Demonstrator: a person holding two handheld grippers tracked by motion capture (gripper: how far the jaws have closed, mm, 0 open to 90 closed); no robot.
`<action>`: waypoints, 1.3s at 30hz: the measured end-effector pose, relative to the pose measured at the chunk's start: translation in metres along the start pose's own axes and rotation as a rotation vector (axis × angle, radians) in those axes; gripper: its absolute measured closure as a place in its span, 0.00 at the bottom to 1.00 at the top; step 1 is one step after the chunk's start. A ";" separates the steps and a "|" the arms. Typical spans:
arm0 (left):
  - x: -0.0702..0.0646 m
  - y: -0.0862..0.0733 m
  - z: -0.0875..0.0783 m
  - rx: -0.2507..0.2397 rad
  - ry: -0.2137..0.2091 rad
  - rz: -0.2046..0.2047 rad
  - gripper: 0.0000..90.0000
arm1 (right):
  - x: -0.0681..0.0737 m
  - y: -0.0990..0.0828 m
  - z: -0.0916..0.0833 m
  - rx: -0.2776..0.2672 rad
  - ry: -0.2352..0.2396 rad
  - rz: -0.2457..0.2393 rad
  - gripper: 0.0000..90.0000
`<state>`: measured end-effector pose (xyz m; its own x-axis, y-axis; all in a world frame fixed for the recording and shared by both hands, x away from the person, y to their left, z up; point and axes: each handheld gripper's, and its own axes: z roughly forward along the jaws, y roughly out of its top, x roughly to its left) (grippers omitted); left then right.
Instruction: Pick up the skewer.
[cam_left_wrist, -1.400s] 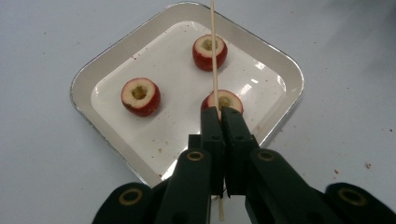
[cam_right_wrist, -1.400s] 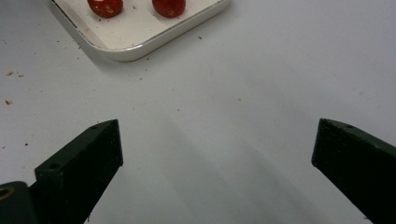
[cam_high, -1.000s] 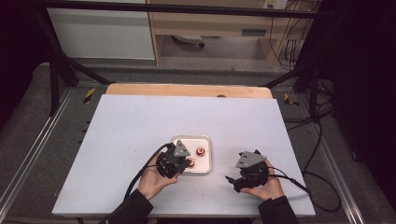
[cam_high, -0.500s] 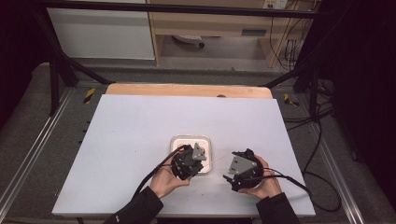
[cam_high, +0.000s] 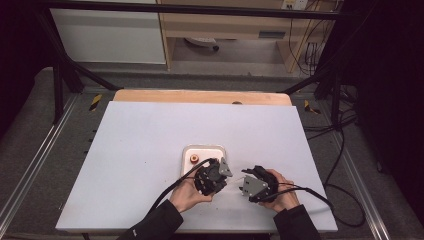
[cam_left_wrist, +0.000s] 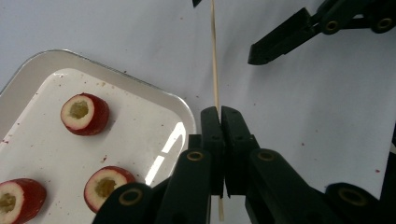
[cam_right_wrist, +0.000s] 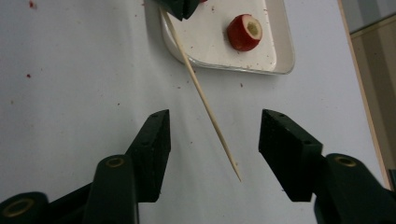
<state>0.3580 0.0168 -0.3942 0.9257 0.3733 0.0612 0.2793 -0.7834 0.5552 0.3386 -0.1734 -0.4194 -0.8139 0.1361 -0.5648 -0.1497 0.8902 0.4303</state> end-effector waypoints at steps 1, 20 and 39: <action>0.000 0.000 0.000 0.001 -0.002 0.003 0.99 | 0.000 0.000 0.001 0.002 0.006 -0.019 0.55; -0.004 0.001 -0.001 0.004 -0.034 0.031 0.99 | 0.007 0.000 0.009 0.004 0.020 -0.249 0.91; 0.007 0.002 -0.002 0.096 -0.052 -0.015 0.84 | 0.009 0.005 0.005 0.062 -0.025 -0.430 0.99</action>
<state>0.3642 0.0184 -0.3913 0.9325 0.3610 0.0094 0.3137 -0.8229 0.4737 0.3329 -0.1655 -0.4259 -0.6710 -0.2433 -0.7004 -0.4377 0.8924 0.1093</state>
